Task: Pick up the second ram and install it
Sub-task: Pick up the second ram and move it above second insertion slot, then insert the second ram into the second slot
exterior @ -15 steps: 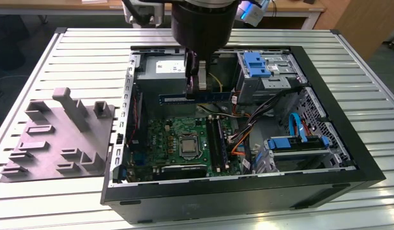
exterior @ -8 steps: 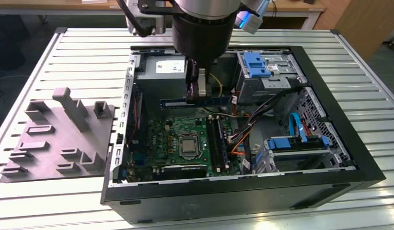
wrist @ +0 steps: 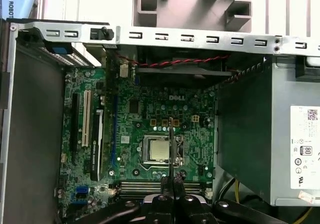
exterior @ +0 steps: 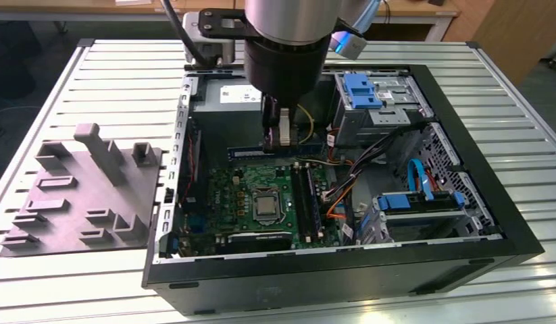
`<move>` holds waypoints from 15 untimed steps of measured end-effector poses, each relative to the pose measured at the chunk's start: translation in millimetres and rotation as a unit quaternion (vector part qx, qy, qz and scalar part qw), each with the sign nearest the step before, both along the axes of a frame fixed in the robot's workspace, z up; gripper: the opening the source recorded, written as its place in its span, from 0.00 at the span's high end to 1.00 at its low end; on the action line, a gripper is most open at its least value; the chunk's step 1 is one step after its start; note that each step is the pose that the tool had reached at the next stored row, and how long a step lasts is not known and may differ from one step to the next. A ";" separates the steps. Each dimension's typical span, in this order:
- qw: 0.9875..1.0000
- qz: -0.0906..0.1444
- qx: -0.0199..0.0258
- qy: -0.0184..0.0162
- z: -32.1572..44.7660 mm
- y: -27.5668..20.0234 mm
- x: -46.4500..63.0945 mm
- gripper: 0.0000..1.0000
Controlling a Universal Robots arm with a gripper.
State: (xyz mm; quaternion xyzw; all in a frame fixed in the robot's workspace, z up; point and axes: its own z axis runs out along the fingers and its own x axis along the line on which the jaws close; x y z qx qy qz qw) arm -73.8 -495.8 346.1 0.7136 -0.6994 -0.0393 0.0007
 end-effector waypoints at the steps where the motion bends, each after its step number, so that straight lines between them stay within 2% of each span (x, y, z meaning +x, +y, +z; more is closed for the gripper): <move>1: 1.000 0.000 0.000 0.000 -1.5 0.0 0.1 0.88; 3: 1.000 0.000 0.000 0.000 -3.6 0.0 0.2 0.88; 15: 1.000 0.000 0.001 0.000 -3.7 0.0 0.2 0.88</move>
